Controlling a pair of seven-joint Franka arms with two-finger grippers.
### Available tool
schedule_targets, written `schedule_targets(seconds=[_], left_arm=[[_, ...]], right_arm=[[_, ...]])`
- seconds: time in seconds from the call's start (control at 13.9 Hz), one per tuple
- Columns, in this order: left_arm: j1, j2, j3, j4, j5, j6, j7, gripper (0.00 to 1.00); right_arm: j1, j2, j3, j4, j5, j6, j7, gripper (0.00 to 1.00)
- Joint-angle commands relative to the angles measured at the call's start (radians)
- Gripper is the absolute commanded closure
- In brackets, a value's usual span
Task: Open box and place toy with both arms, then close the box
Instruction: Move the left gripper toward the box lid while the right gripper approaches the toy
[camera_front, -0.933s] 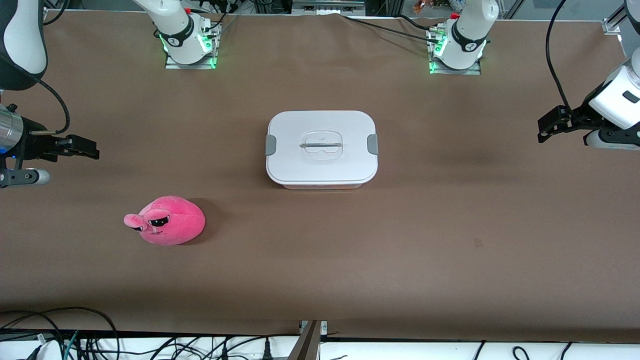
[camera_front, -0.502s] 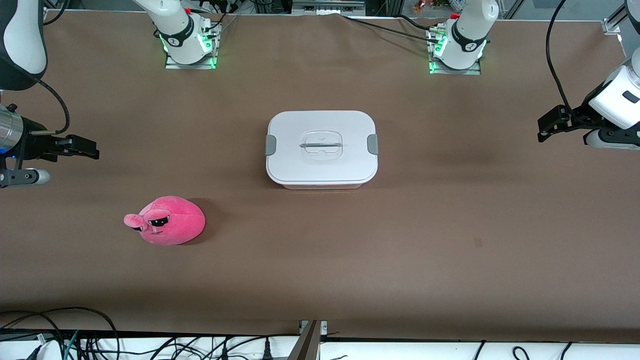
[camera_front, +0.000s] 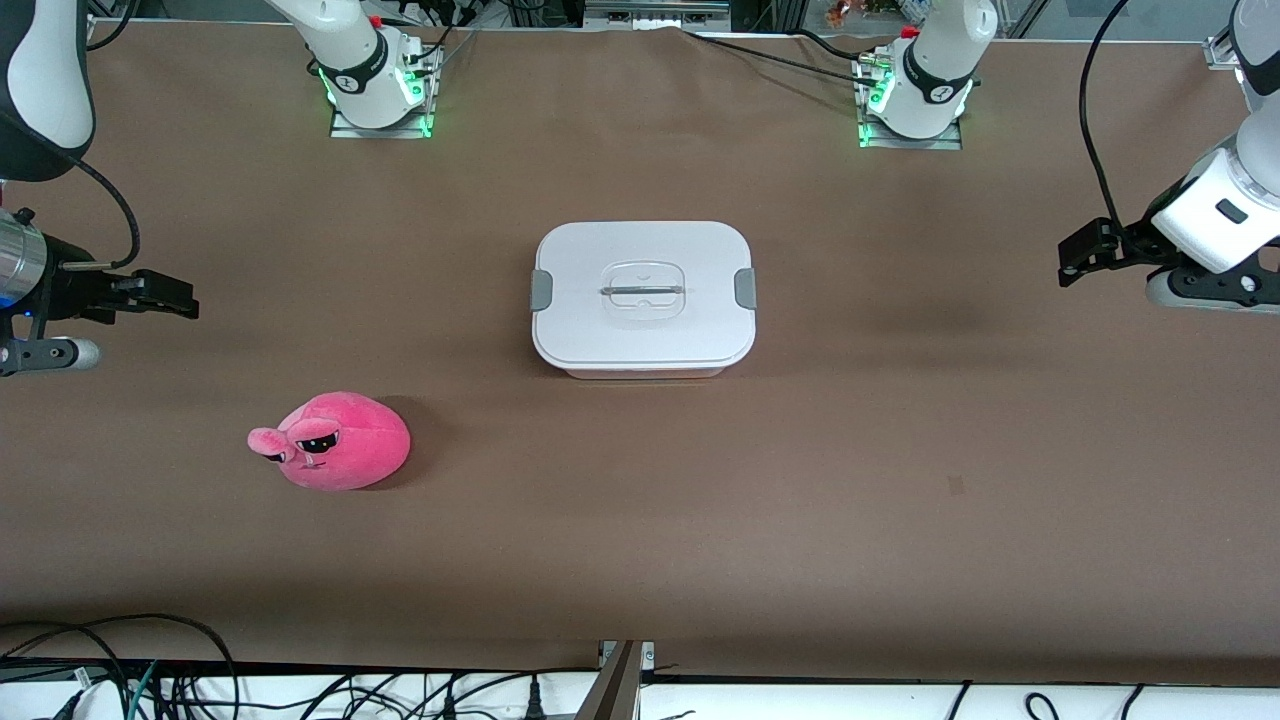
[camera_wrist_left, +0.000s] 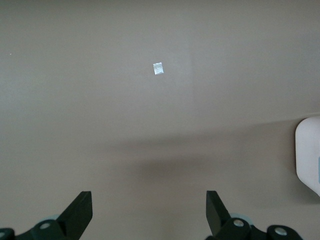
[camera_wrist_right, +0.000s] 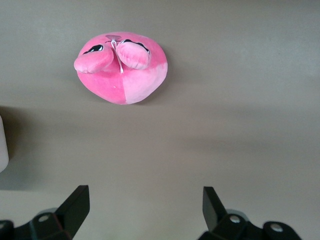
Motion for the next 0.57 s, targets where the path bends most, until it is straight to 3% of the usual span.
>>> schedule_targets(seconds=[0.0,0.5], left_arm=[[-0.005,0.018,-0.004,0.034,-0.016,-0.031,0.036,0.00],[-0.065,0.056,-0.059,0.031,-0.122,-0.120,0.335,0.00]], right_arm=[[-0.001,0.007,-0.002,0.004,0.017,-0.004,0.001,0.00],[-0.001,0.036,-0.002,-0.002,0.009,-0.014,-0.004,0.00]])
